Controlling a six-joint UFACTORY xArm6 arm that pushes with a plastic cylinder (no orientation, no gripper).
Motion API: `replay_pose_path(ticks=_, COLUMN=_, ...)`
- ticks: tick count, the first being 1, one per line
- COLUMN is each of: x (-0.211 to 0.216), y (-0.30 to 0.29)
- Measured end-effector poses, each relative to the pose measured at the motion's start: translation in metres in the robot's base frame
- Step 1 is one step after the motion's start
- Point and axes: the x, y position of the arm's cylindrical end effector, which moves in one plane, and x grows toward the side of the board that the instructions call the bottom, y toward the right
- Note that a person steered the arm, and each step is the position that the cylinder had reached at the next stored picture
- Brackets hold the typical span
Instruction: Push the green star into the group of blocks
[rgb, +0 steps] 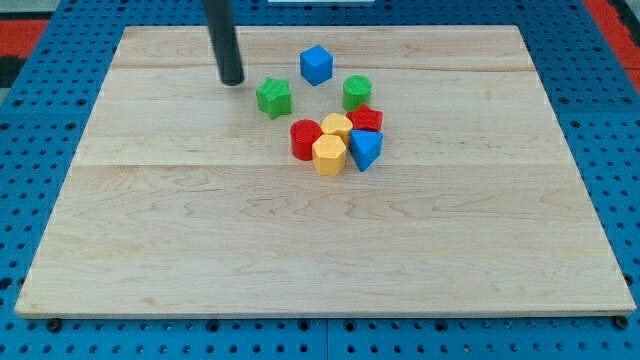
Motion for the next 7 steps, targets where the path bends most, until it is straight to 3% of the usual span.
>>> replay_pose_path(ticks=2, x=0.005, y=0.003)
replay_pose_path(ticks=3, x=0.013, y=0.036)
replay_pose_path(ticks=7, x=0.024, y=0.041)
